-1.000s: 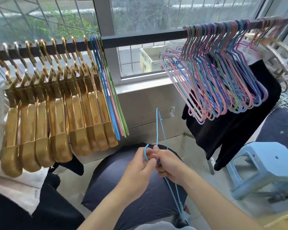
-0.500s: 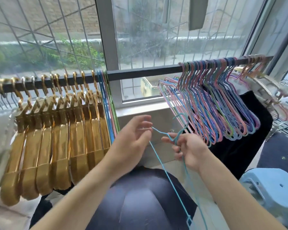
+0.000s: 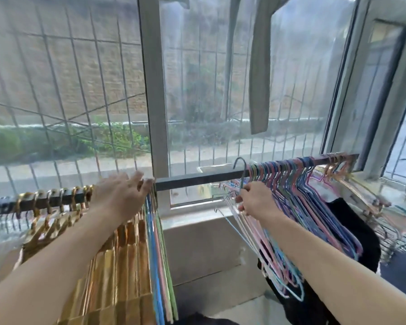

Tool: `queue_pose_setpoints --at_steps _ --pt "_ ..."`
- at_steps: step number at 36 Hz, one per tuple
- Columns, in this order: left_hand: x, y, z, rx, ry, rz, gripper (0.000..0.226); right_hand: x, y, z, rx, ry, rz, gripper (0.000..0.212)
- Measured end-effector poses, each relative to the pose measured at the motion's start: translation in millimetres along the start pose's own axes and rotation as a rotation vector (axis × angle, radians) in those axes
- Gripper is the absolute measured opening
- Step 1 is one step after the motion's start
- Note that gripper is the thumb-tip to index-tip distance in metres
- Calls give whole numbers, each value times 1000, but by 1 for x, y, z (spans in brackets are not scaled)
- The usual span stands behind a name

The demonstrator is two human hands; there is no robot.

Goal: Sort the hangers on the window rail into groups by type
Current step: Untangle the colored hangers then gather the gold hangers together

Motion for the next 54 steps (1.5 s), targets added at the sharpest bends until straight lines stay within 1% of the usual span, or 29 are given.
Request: queue_pose_setpoints --at_steps 3,6,9,12,14,17,21,25,28,30,32,36,40,42,44,46,48,51,54 --pt "-3 4 -5 8 4 -9 83 -18 4 -1 159 13 48 16" --pt "-6 7 -6 5 7 -36 86 -22 3 -4 326 14 97 19" --pt "-8 7 -5 21 7 -51 86 -24 5 -3 420 35 73 18" --pt "-8 5 -3 23 0 -57 85 -28 13 7 489 69 17 29" --pt "-10 5 -4 27 -5 -60 85 -31 17 14 493 73 -7 30" --pt "-12 8 -7 29 -5 -62 85 -29 15 12 537 44 -20 27" --pt "-14 10 -7 31 -10 -87 86 -23 5 0 696 4 19 18" --pt "-16 9 -6 43 -3 -125 87 -18 -3 -7 928 -66 42 27" --pt "-16 9 0 56 11 -172 82 -7 1 -22 1075 -197 103 25" --pt "-16 10 -2 68 7 -215 78 2 14 -41 1027 -297 128 23" --pt "-17 9 -2 93 -4 -245 75 11 32 -63 927 -361 100 24" --pt "-16 11 -8 123 -37 -266 70 33 80 -92 587 -388 -161 30" --pt "-17 12 -10 131 -54 -270 70 45 125 -100 361 -338 -405 35" --pt "-18 12 -10 141 -57 -272 69 49 143 -97 246 -269 -514 37" --pt "-18 13 -11 151 -62 -280 69 53 153 -95 140 -185 -581 34" --pt "-18 12 -13 157 -71 -280 69 58 159 -93 83 -143 -600 34" --pt "-18 12 -14 161 -80 -287 69 62 163 -90 73 -145 -607 36" --pt "-17 13 -13 163 -82 -302 67 69 164 -89 142 -214 -575 40" --pt "-17 12 -12 170 -92 -307 65 73 166 -89 186 -284 -550 50"
Point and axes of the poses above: each hand's wrist, its own x-axis away from the middle knuckle, its own y-axis out of the palm, z = x × y, the point moved 7 cm from there along -x, towards the middle knuckle, and after that the axes turned 8 degrees about x, right-handed, at the moved point
